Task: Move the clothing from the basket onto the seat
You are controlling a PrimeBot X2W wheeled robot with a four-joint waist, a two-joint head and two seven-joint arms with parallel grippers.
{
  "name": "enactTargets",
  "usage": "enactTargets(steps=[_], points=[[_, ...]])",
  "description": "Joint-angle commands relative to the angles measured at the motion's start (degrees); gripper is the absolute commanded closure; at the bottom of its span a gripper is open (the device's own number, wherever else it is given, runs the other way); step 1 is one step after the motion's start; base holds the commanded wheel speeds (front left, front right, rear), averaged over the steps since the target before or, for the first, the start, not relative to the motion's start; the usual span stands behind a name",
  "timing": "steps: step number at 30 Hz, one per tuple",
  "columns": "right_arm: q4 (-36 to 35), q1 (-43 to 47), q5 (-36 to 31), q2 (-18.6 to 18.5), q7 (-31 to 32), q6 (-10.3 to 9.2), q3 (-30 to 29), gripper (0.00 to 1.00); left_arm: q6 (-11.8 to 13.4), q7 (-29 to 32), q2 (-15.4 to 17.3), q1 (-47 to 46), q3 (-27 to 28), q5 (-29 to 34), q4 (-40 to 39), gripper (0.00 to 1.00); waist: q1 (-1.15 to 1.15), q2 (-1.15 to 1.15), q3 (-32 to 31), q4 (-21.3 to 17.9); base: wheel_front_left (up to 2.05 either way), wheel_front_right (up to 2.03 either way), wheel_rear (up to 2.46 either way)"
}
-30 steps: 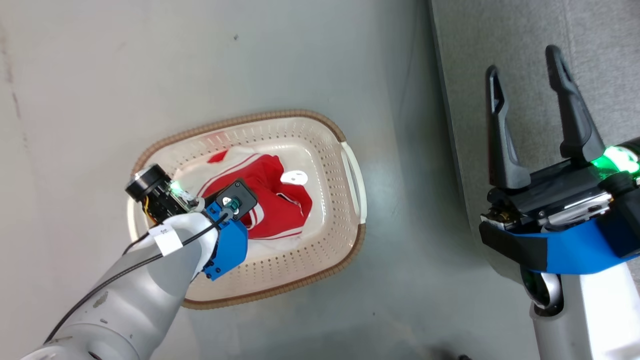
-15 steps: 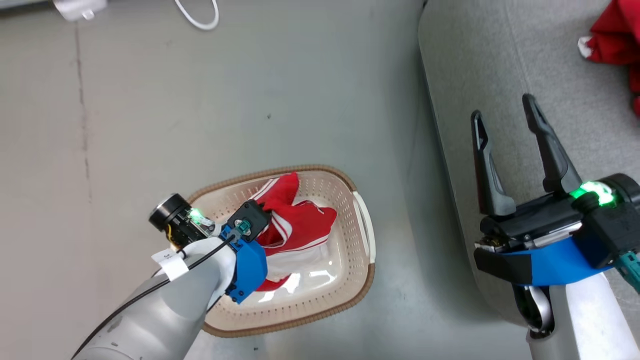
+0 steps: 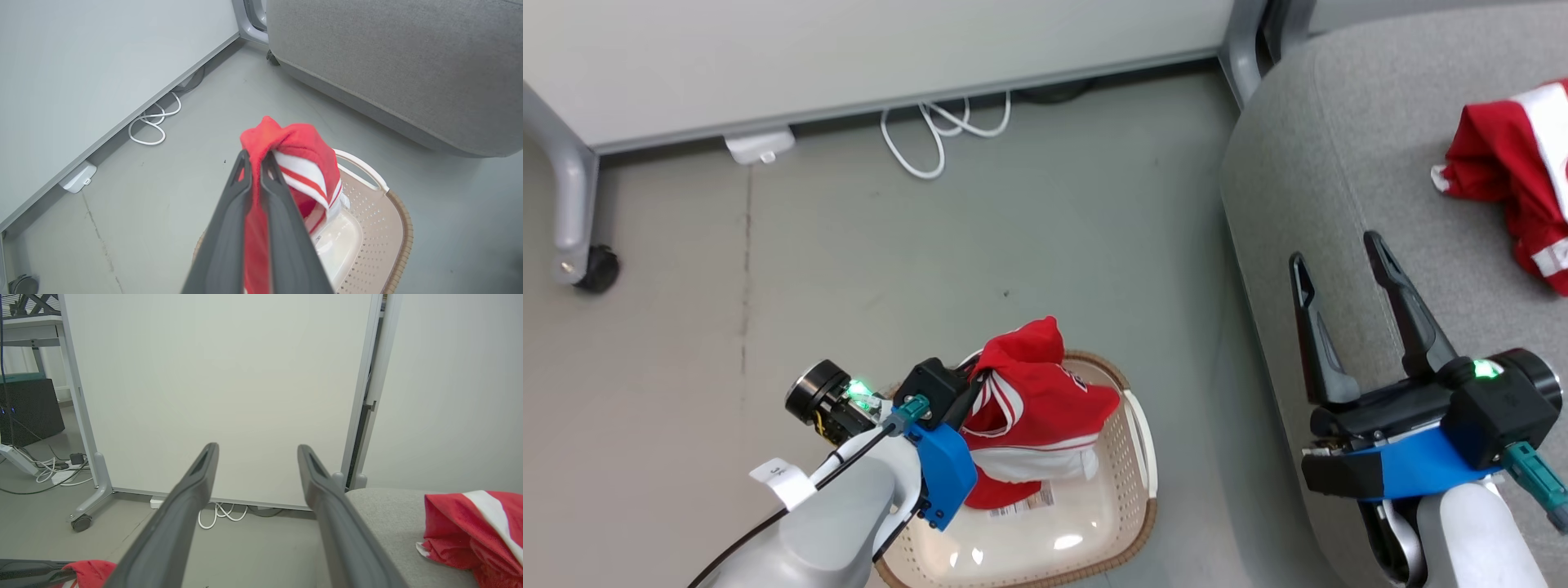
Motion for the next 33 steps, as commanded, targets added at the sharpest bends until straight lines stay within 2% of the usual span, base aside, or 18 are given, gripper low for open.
enactTargets(steps=[1,10,22,33], points=[[0.3,1.0,0.4,-0.3,-0.2,0.02,-0.1,0.00,0.3,-0.3,0.2,0.5,0.9,0.1,-0.6,1.00,0.01,-0.01,-2.0,0.8,0.00,0.00,0.00],[1.5,4.0,0.6,0.1,-0.2,0.01,-0.6,0.00,-0.5,-0.3,1.3,3.2,7.5,2.0,-6.9,1.00,0.01,-0.01,-7.4,2.4,0.00,0.00,0.00],[2.6,6.8,1.4,1.0,-0.2,0.02,-0.9,0.00,-1.0,-0.3,1.0,3.2,16.6,2.1,-15.2,1.00,0.01,-0.01,-11.6,4.3,0.00,0.00,0.00],[3.1,8.7,1.9,1.5,-0.2,0.02,-1.0,0.00,-1.4,0.0,0.7,0.1,18.3,-0.1,-20.7,1.00,0.01,-0.01,-14.1,5.7,0.00,0.00,0.00]])
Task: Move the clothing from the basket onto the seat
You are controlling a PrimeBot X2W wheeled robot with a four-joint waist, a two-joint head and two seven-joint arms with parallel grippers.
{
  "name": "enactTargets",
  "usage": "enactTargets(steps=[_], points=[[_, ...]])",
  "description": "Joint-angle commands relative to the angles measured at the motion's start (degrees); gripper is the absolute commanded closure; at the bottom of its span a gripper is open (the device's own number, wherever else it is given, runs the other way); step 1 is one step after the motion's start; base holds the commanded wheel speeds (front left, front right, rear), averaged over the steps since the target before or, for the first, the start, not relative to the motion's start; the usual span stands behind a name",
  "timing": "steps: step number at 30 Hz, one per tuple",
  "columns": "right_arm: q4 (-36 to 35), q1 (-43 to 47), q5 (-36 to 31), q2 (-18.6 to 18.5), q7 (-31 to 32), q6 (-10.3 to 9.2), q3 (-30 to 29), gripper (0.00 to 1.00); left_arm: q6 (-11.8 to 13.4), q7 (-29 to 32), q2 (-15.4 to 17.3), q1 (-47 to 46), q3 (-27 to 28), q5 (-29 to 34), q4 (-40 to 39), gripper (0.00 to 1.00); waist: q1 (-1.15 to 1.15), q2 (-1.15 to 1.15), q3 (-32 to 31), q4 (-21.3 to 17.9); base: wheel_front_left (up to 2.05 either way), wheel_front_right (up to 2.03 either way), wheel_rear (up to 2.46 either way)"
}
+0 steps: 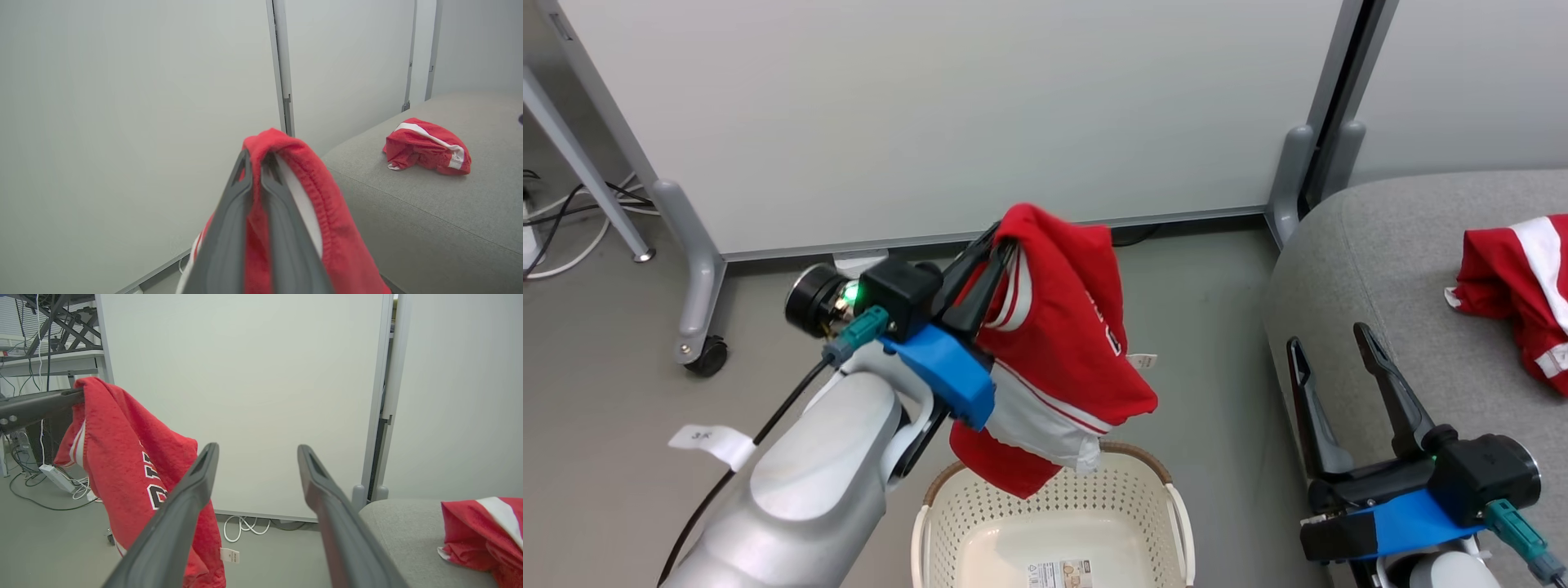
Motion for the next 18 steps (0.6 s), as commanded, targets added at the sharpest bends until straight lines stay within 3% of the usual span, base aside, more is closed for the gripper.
enactTargets(steps=[1,18], points=[[0.1,1.0,0.0,0.2,-0.2,0.03,-0.1,0.00,-0.3,0.2,-0.2,-1.1,0.3,-0.6,-0.8,1.00,0.00,0.00,-0.2,0.3,0.00,0.00,0.00],[-0.2,0.9,1.0,0.3,-0.2,0.03,-0.1,0.00,1.0,5.0,0.5,-1.3,0.9,-4.8,-10.0,1.00,0.00,0.00,0.1,1.8,0.00,0.00,0.00]])
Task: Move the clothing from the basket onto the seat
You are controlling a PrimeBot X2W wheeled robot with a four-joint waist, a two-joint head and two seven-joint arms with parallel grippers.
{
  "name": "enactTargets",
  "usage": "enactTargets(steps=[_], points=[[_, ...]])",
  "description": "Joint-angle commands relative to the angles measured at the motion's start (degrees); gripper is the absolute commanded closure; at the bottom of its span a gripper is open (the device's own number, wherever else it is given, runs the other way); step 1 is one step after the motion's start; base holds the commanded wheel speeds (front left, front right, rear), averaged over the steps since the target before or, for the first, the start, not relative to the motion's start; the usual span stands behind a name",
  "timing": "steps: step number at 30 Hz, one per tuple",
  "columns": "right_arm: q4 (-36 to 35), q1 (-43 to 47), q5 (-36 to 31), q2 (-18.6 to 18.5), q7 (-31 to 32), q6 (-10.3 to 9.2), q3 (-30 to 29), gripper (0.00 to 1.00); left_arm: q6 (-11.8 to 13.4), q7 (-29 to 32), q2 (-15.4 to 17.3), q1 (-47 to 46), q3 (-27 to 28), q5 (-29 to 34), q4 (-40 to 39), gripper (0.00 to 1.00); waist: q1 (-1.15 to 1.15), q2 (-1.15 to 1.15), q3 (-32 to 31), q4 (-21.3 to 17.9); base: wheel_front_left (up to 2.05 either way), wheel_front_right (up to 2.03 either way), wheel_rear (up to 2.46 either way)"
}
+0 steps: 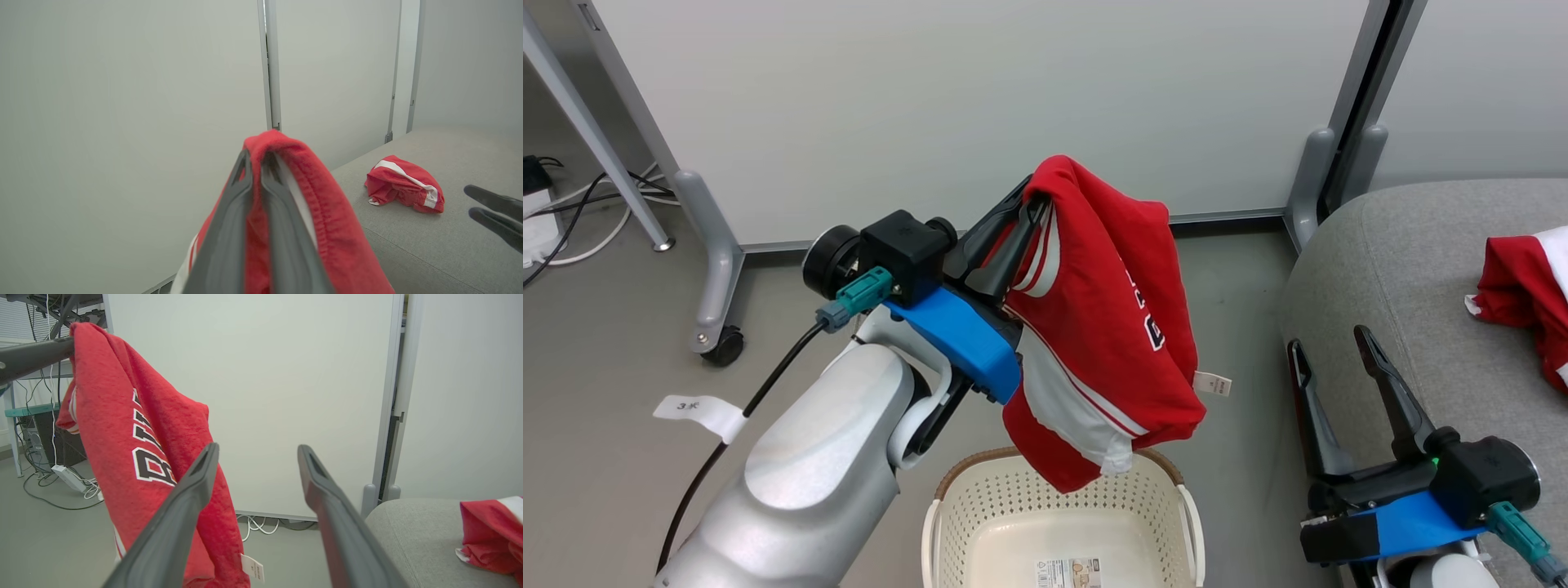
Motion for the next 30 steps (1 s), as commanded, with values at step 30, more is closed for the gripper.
enactTargets(steps=[30], points=[[8.7,-19.1,1.6,-1.1,-0.2,0.01,18.8,0.00,0.6,-1.0,-0.8,-1.5,-2.8,1.1,-0.7,1.00,0.00,-0.01,2.0,2.3,0.00,0.00,0.00]])
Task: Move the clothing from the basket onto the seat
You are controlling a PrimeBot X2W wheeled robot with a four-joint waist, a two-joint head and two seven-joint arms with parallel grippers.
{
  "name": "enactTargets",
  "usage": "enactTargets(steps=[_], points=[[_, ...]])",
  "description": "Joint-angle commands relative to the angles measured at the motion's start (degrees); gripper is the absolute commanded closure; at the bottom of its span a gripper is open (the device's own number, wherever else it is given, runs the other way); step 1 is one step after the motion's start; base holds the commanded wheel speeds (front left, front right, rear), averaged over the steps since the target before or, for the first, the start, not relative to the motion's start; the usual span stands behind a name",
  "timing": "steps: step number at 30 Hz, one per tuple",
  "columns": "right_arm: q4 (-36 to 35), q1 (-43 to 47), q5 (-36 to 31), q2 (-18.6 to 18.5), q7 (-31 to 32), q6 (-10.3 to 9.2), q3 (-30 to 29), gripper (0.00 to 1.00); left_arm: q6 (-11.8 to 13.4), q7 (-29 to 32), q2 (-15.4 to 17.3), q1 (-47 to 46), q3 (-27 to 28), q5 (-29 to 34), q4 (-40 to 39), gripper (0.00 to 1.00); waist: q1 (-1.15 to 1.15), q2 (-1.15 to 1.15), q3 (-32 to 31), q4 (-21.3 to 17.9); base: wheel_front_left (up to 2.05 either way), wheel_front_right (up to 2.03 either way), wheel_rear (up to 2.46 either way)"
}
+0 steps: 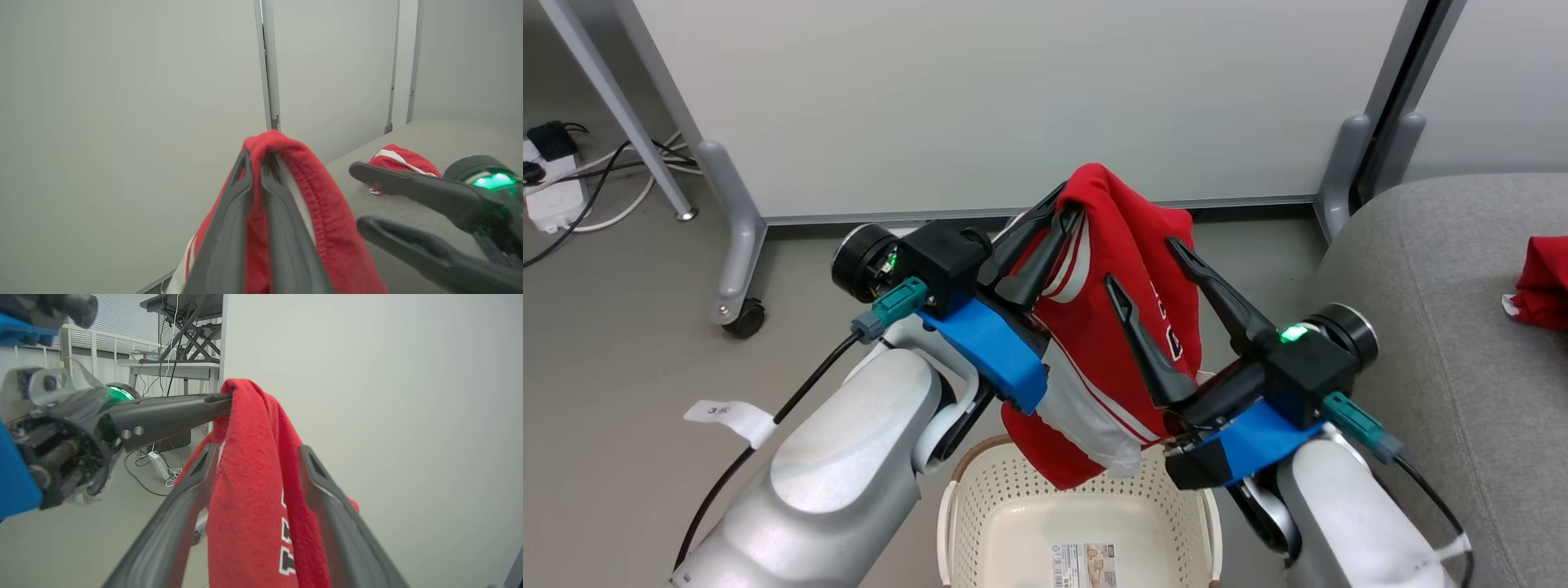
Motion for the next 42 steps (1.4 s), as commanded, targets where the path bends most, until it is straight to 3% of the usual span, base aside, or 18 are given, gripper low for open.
enactTargets(steps=[1,14,15,16,17,42], points=[[0.6,-1.1,0.4,0.1,-0.2,0.03,0.2,0.00,0.0,-0.4,-0.2,-0.8,0.0,0.3,0.1,1.00,-0.01,0.00,0.1,0.2,0.00,0.00,0.00],[18.9,-8.0,2.0,1.0,-0.2,0.03,3.4,0.00,-0.6,-1.5,-1.2,-2.0,-1.5,0.3,1.2,1.00,-0.01,0.00,0.3,2.1,0.00,0.00,0.00],[19.6,-8.1,2.4,1.1,-0.2,0.03,3.6,0.41,-0.6,-1.5,-1.2,-2.0,-1.6,0.3,1.3,1.00,-0.01,0.00,0.3,2.2,0.00,0.00,0.00],[20.0,-8.2,2.8,1.1,-0.2,0.03,3.9,0.76,-0.6,-1.6,-1.2,-2.1,-1.7,0.3,1.3,1.00,-0.01,0.00,0.3,2.2,0.00,0.00,0.00],[20.3,-8.3,3.4,1.1,-0.2,0.03,4.1,1.00,-0.6,-1.7,-1.2,-2.1,-1.7,0.2,1.3,1.00,-0.01,0.00,0.3,2.2,0.00,0.00,0.00],[18.6,-7.6,5.9,1.1,-0.2,0.02,5.1,1.00,-0.2,-2.5,-0.4,-2.5,-2.5,-0.3,2.3,1.00,-0.01,0.00,0.5,1.2,0.00,0.00,0.00]])
